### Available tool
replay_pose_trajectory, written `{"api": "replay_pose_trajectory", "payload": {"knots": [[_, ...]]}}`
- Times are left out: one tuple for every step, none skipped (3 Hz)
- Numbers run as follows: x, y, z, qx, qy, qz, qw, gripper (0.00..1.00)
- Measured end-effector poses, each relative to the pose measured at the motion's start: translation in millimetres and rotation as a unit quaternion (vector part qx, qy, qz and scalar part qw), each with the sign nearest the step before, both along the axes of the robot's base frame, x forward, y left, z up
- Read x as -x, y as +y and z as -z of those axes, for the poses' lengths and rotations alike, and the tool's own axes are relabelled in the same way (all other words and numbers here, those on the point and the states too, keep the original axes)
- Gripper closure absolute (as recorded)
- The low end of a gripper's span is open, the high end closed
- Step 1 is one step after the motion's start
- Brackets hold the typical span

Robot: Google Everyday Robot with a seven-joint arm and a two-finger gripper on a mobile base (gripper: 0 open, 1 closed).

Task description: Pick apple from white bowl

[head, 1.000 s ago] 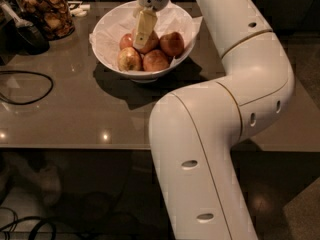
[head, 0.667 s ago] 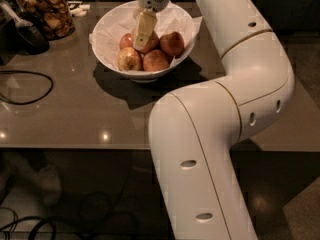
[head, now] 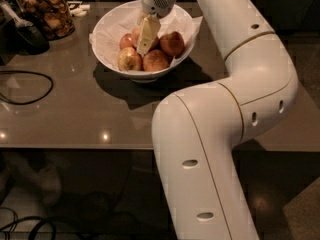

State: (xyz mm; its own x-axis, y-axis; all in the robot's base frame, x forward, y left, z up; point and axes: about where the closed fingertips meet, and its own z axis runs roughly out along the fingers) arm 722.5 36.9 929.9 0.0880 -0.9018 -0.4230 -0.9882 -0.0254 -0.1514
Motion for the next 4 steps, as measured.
{"api": "replay_pose_trajectory", "payload": {"knots": [[0.8, -3.6, 6.1, 0.000, 0.008, 0.001, 1.0000, 0.28], [0.9, -3.7, 6.6, 0.000, 0.009, 0.002, 1.0000, 0.46], [0.9, -3.7, 6.6, 0.000, 0.009, 0.002, 1.0000, 0.67], [0.9, -3.7, 6.6, 0.000, 0.009, 0.002, 1.0000, 0.90]]}}
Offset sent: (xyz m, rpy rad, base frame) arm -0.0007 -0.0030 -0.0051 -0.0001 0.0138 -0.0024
